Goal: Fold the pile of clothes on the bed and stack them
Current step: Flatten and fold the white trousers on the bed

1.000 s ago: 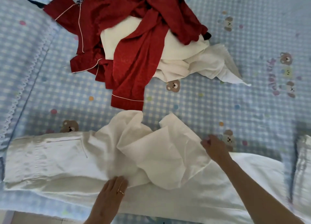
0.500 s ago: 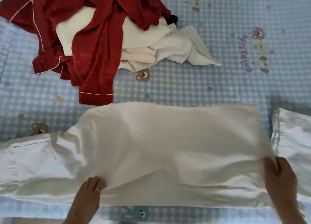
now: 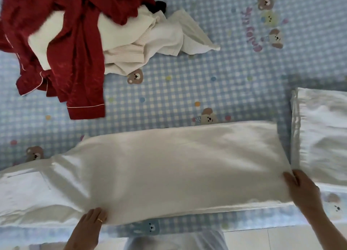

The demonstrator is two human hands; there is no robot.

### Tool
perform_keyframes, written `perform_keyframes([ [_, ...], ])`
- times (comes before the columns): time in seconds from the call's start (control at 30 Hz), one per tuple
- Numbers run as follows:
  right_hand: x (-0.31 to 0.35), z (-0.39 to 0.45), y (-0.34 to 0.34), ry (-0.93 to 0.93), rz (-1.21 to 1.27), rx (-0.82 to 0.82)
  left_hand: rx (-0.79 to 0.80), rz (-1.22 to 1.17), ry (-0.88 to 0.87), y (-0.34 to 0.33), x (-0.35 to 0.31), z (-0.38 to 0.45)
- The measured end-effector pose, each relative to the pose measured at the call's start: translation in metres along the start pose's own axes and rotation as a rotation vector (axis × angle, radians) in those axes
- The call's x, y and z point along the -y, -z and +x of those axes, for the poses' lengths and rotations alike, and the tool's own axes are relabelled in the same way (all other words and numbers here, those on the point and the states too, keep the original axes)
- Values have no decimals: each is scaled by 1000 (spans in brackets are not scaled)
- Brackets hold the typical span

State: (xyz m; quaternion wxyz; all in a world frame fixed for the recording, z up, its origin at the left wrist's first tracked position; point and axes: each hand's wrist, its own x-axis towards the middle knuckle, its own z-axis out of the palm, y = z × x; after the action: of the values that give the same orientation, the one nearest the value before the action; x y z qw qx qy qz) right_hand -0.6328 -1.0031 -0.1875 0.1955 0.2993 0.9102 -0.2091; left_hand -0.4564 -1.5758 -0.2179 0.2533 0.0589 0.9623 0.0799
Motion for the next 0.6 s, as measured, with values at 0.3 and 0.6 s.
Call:
perform_keyframes([
  [0.3, -17, -17, -10, -41, 99, 3, -90, -122, -373, 39, -158, 110],
  [0.6, -53, -25, -12, -10, 299, -71, -78, -118, -342, 91, -370, 336],
])
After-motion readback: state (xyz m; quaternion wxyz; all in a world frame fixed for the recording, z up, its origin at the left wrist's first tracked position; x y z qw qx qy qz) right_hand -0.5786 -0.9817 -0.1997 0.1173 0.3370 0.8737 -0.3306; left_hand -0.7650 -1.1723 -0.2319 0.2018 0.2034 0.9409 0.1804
